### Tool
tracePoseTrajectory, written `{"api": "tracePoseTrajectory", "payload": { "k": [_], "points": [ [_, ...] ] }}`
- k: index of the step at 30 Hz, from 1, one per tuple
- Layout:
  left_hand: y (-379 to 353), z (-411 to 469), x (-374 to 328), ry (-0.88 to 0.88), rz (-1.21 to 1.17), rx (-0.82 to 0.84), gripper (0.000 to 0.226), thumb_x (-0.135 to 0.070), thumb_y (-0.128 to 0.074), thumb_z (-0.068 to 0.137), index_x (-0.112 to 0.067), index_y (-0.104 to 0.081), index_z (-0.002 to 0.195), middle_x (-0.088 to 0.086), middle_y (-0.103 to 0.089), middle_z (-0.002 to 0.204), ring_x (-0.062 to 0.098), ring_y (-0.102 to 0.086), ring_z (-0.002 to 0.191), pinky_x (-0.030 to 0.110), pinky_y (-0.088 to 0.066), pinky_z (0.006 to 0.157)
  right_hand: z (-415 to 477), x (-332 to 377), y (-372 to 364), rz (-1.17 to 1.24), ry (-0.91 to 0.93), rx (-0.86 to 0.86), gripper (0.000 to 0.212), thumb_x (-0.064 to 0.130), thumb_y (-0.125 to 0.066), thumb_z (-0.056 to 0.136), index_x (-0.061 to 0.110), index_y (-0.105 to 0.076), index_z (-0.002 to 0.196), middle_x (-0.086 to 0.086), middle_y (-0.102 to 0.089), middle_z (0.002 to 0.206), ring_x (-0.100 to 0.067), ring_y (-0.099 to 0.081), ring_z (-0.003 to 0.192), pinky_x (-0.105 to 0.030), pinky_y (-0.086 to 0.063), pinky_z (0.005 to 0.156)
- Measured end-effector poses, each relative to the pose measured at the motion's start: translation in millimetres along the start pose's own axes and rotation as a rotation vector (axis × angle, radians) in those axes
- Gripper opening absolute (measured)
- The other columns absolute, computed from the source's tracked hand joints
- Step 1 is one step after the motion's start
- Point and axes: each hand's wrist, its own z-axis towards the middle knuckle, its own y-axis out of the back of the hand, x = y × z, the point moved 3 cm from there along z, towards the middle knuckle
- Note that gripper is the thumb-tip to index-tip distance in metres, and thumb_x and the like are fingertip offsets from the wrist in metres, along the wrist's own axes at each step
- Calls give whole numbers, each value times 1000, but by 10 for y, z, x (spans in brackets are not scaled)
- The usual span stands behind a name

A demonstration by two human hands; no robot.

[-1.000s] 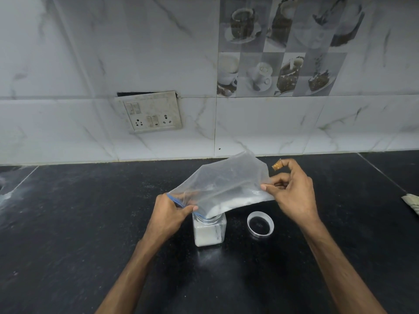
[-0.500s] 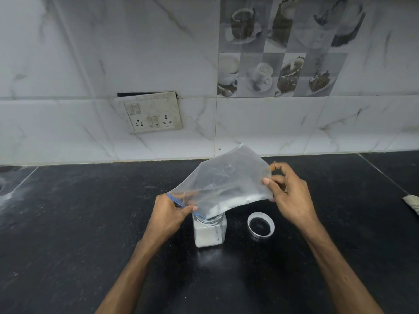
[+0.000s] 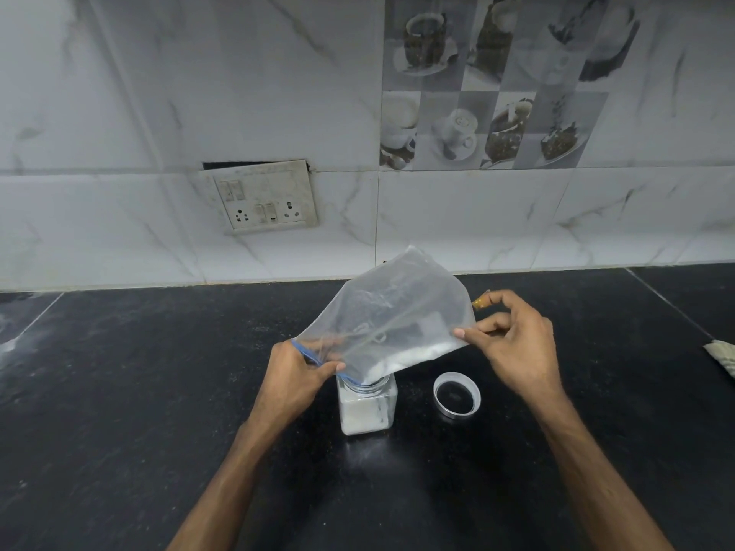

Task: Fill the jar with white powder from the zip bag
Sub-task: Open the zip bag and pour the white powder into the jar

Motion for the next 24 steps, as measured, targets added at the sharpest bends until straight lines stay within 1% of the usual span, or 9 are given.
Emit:
{"api": "tracePoseTrajectory", "payload": {
  "k": [2, 4, 6, 8, 12, 16, 18, 21, 24],
  "points": [
    [2, 4, -1, 2, 1, 1, 38, -11, -82, 74, -22, -74, 110, -17, -70, 96, -12, -65, 79, 10, -54, 73, 2, -10, -20, 9, 21, 14, 27, 19, -85, 74, 21, -64, 90, 12, -73, 62, 9, -65, 64, -3, -44, 66],
    [-3, 8, -7, -9, 1, 7, 39, -10, -82, 75, -23, -73, 110, -12, -72, 101, -11, -65, 80, 11, -55, 74, -6, -10, -50, 4, 31, 60, 24, 14, -80, 80, 20, -65, 98, 13, -74, 69, 12, -66, 70, -3, -47, 71],
    [-9, 14, -1, -18, -12, 8, 38, -8, -81, 74, -22, -74, 109, -9, -74, 101, -16, -63, 75, 7, -52, 70, -9, 2, -73, -11, 40, 70, 33, 8, -80, 78, 20, -64, 103, 14, -73, 70, 11, -66, 74, -2, -46, 72],
    [-12, 19, 12, -11, -15, 5, 37, -7, -82, 74, -20, -75, 108, -6, -76, 98, -19, -61, 68, 4, -50, 65, -11, 17, -79, -30, 37, 31, 45, 6, -86, 69, 21, -60, 102, 11, -72, 65, 3, -66, 69, -1, -42, 67],
    [-10, 24, 17, 2, -8, 3, 36, -7, -81, 75, -16, -74, 109, -2, -76, 93, -18, -54, 53, 3, -46, 58, -21, 28, -79, 1, 8, -15, 57, 16, -93, 61, 22, -54, 102, 5, -71, 60, 2, -66, 59, -10, -43, 66],
    [-8, 28, 16, 2, 0, 10, 36, -7, -81, 75, -18, -74, 109, -5, -75, 94, -17, -60, 61, 4, -49, 61, -12, 20, -104, 10, 47, 15, 44, 15, -85, 74, 21, -55, 105, 7, -74, 65, -1, -68, 69, 1, -38, 69],
    [-10, 32, 16, 3, 3, 13, 36, -8, -81, 75, -20, -74, 109, -6, -76, 98, -15, -63, 67, 6, -51, 67, -7, 17, -120, -6, 51, 32, 46, 10, -84, 74, 21, -54, 107, 7, -75, 68, -5, -69, 72, -1, -42, 71],
    [-10, 33, 18, 9, 1, 12, 37, -7, -81, 75, -19, -74, 109, -11, -75, 94, -16, -64, 70, 5, -52, 68, -4, 26, -116, 23, 33, -4, 55, 7, -87, 68, 21, -50, 106, 5, -73, 65, 0, -67, 63, -3, -45, 65],
    [1, 26, -1, 11, 3, 10, 37, -6, -81, 75, -20, -74, 108, -17, -71, 86, -18, -63, 68, 7, -54, 68, 6, 34, -96, 65, 28, -42, 52, 14, -88, 69, 19, -50, 104, 5, -73, 64, -1, -67, 59, -3, -44, 64]
  ]
}}
